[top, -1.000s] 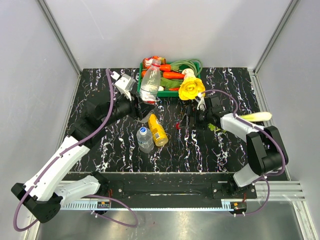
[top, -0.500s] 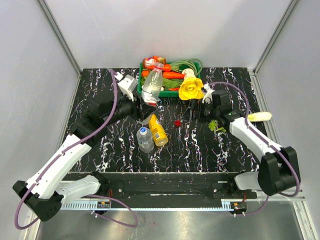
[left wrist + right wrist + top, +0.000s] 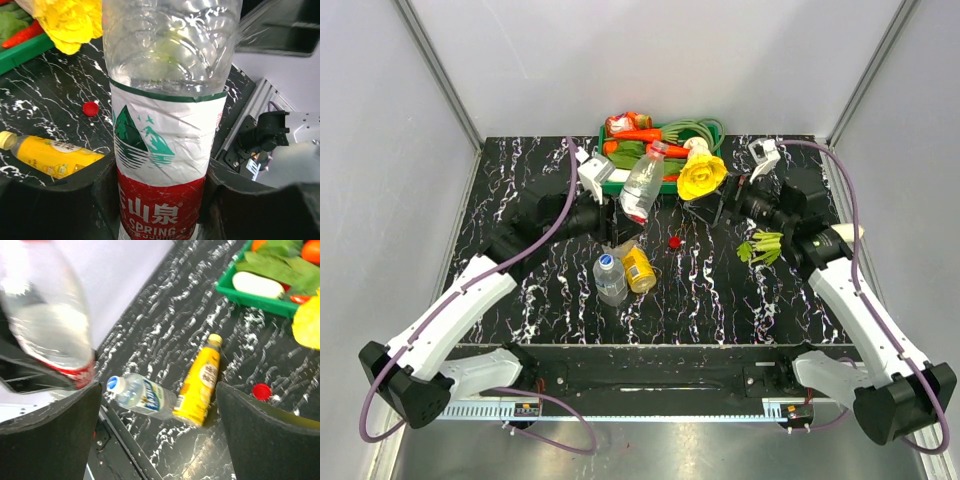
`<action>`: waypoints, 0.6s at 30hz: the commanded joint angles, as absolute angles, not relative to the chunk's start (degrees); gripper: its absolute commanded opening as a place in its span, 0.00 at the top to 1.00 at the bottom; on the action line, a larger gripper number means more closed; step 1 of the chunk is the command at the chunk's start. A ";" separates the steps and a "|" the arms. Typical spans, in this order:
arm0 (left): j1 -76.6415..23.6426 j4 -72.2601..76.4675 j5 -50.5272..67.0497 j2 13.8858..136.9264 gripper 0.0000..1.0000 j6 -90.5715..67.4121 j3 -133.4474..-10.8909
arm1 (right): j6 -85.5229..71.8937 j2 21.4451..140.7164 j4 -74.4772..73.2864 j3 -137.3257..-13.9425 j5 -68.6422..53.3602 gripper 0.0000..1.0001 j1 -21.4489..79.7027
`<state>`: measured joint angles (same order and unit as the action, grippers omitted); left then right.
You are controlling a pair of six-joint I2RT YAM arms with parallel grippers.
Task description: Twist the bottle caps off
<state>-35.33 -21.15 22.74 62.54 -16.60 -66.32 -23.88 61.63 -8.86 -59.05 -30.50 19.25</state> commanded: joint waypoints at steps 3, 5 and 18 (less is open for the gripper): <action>-35.16 -17.93 31.02 64.95 0.89 -18.98 -69.00 | -33.91 59.15 10.17 -59.07 -40.24 0.00 19.69; -35.16 -16.88 32.60 65.65 0.89 -19.95 -68.82 | -36.29 59.94 13.96 -58.80 -40.87 0.00 19.69; -38.41 -12.92 36.38 68.73 0.89 -21.88 -67.32 | -44.82 65.56 23.64 -58.80 -38.15 0.05 19.69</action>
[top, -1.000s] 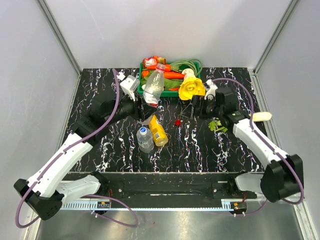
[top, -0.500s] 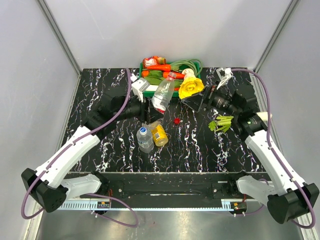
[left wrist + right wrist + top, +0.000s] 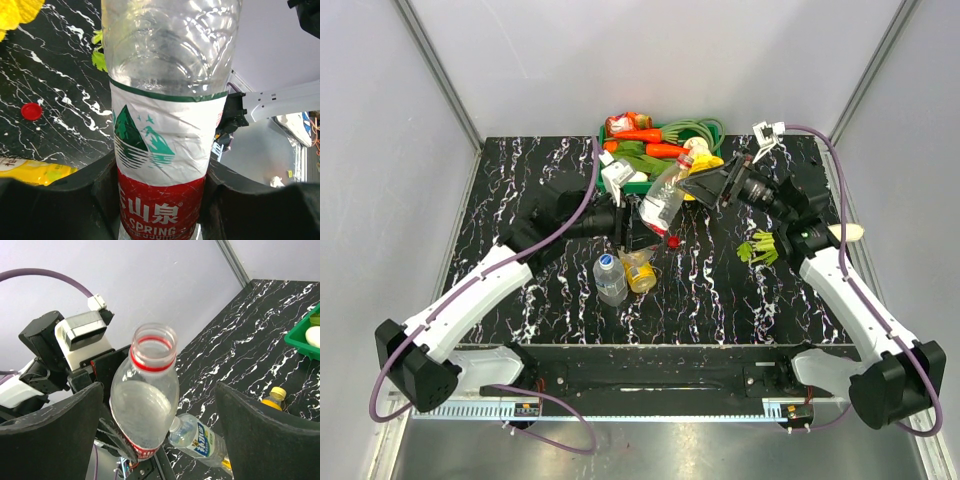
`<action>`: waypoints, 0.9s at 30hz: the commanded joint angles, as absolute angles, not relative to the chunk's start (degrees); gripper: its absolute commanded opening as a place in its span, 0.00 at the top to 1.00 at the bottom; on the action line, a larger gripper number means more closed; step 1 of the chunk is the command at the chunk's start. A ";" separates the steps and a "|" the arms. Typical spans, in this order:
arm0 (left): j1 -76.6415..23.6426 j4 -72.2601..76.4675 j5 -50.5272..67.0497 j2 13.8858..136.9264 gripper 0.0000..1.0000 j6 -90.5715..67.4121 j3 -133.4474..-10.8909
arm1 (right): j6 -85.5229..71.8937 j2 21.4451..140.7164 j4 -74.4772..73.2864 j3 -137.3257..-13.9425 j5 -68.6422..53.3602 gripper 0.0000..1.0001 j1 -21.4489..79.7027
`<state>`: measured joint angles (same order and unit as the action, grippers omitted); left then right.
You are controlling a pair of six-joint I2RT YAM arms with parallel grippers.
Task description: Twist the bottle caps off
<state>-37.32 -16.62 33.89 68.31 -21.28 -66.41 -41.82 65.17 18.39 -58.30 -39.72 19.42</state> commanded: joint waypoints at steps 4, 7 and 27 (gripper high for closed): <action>-39.20 -12.92 35.95 68.82 0.89 -21.80 -66.71 | -47.37 66.09 28.54 -58.19 -39.81 0.09 19.69; -39.55 -13.01 35.77 68.99 0.88 -21.36 -66.53 | -49.74 66.62 33.13 -57.48 -42.45 0.17 19.69; -40.08 -14.77 36.39 67.15 0.78 -18.02 -65.57 | -51.33 68.12 34.80 -57.74 -44.47 1.00 19.69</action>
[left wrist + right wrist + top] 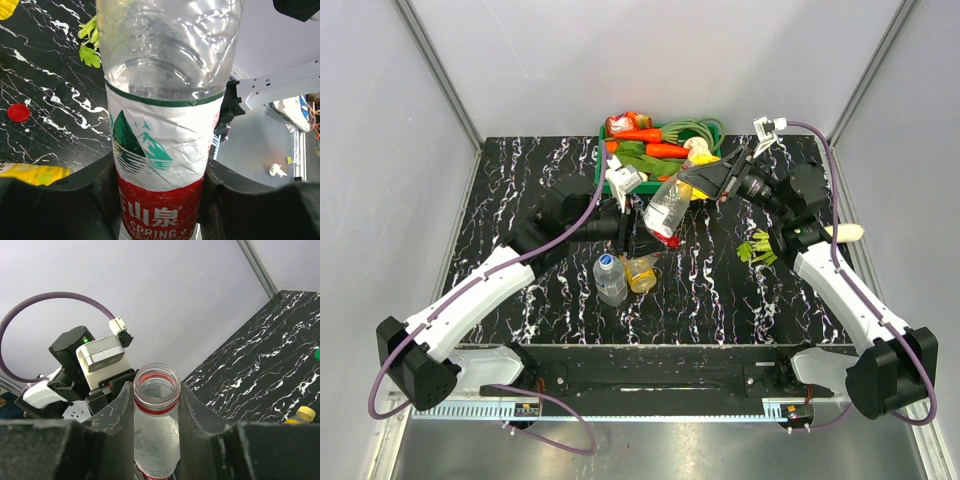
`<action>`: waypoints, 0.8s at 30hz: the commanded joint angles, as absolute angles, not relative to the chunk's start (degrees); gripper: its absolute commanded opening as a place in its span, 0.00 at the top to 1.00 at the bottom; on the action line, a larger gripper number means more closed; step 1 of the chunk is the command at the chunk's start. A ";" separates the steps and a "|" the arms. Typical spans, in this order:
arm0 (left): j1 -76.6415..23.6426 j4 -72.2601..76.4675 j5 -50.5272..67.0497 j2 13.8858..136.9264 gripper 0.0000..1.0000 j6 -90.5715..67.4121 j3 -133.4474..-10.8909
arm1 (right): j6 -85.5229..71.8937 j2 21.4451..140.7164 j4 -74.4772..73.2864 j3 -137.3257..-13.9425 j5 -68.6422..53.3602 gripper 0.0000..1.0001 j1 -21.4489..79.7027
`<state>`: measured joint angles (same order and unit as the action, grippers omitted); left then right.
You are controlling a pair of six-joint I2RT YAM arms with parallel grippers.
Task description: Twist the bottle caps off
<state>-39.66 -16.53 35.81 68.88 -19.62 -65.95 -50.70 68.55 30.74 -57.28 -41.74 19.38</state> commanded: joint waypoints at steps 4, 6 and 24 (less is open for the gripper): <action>-40.08 -13.36 36.56 67.15 0.44 -18.54 -65.57 | -49.58 67.59 33.32 -57.39 -45.00 1.00 19.69; -40.08 -12.92 36.30 67.15 0.22 -18.89 -65.65 | -48.17 66.98 31.82 -57.30 -45.00 1.00 19.69; -39.99 -13.18 22.43 62.32 0.01 -18.90 -66.27 | -20.49 59.68 6.24 -56.78 -30.77 1.00 19.60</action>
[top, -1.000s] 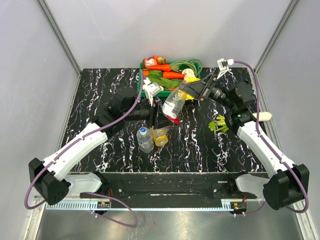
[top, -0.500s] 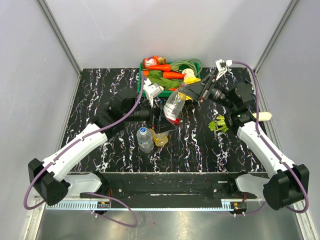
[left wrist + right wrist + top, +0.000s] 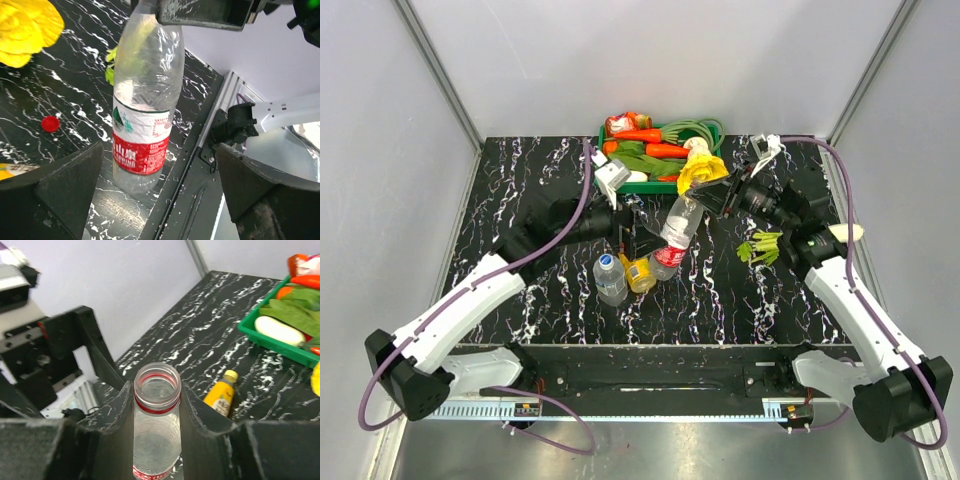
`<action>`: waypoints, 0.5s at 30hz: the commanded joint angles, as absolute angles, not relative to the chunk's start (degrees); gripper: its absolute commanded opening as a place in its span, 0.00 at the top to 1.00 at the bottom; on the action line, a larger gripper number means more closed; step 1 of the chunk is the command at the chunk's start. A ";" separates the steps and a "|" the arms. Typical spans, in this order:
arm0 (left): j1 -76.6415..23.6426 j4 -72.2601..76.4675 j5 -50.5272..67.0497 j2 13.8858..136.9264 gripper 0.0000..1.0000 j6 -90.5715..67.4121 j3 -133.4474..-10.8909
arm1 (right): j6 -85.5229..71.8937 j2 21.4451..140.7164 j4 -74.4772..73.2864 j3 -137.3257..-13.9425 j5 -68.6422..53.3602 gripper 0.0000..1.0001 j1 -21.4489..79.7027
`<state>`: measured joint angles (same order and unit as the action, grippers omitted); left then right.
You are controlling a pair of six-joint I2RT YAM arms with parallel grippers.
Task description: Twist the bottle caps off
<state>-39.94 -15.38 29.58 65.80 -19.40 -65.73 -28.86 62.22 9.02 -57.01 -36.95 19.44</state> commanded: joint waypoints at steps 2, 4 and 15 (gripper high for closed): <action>-39.99 -13.10 20.66 61.00 0.01 -18.90 -65.75 | -18.03 59.15 6.50 -55.73 -29.36 1.00 19.60; -39.99 -12.83 19.43 59.51 0.01 -18.81 -65.13 | -15.57 59.15 6.86 -54.94 -27.70 1.00 19.77; -39.90 -13.18 17.67 57.22 0.01 -18.28 -63.46 | -5.99 59.85 20.72 -47.92 -15.38 1.00 19.60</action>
<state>-39.94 -15.40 19.25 57.93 -18.90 -64.01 -12.53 60.16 9.72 -51.35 -21.21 19.44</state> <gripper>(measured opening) 0.988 0.376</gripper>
